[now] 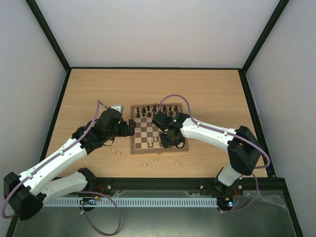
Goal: Set up the chess pieces on the board
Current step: Place the chess piece on the chessboard.
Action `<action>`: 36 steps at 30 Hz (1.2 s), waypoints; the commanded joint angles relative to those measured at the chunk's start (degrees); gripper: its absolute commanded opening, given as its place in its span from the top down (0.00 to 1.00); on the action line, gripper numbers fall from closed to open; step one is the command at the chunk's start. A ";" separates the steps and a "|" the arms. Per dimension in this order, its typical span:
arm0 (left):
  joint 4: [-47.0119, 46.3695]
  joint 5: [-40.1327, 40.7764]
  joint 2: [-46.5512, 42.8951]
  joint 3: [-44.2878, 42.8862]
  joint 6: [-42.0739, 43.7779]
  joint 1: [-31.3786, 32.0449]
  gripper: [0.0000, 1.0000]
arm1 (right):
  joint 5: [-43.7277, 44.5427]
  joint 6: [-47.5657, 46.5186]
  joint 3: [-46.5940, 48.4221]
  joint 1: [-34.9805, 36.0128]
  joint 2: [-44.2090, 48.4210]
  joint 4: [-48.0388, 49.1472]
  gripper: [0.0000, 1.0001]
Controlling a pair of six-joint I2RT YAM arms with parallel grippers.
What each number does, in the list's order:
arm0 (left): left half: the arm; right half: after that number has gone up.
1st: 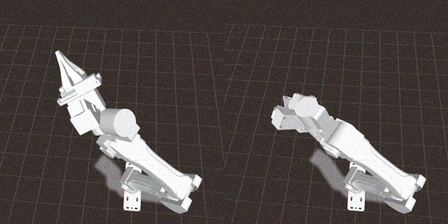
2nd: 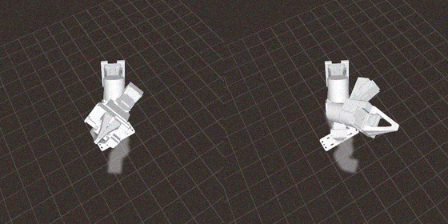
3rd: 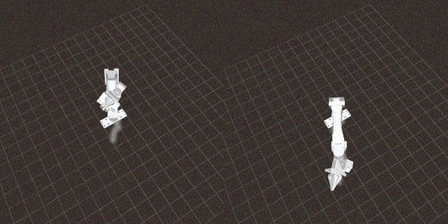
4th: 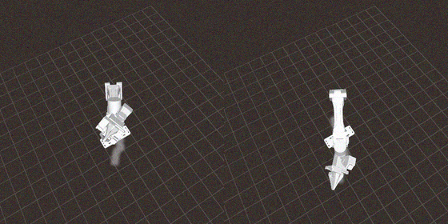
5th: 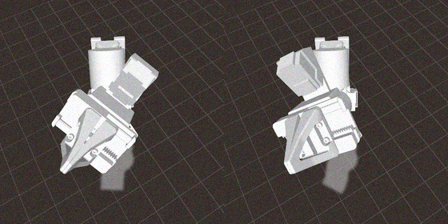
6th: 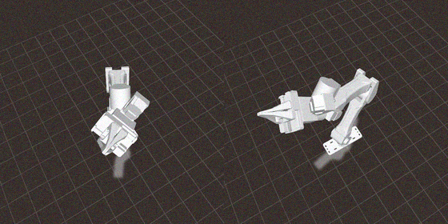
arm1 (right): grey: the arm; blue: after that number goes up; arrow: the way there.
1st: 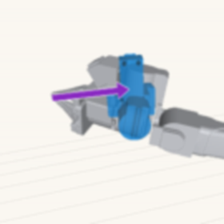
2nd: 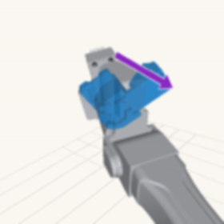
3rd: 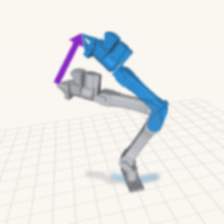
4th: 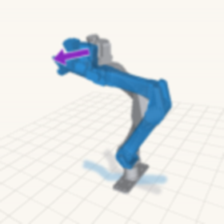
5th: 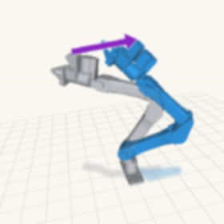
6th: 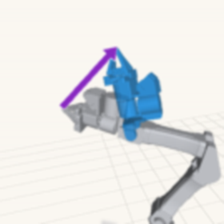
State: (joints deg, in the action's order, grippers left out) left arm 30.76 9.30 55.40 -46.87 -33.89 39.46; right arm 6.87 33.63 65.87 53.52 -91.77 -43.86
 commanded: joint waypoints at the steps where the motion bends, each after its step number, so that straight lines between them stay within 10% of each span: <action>1: 0.58 0.91 -0.88 -0.07 -0.23 -0.35 0.01 | -0.04 -0.75 1.71 0.27 -1.10 -0.76 0.98; 36: 0.29 0.23 -0.66 0.01 0.12 -0.35 0.01 | 0.95 -0.34 0.20 0.27 -1.21 -0.82 0.94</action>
State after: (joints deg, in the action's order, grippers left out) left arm 30.74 9.26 55.37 -46.87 -33.87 39.46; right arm 7.11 33.19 66.37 53.54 -93.45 -42.04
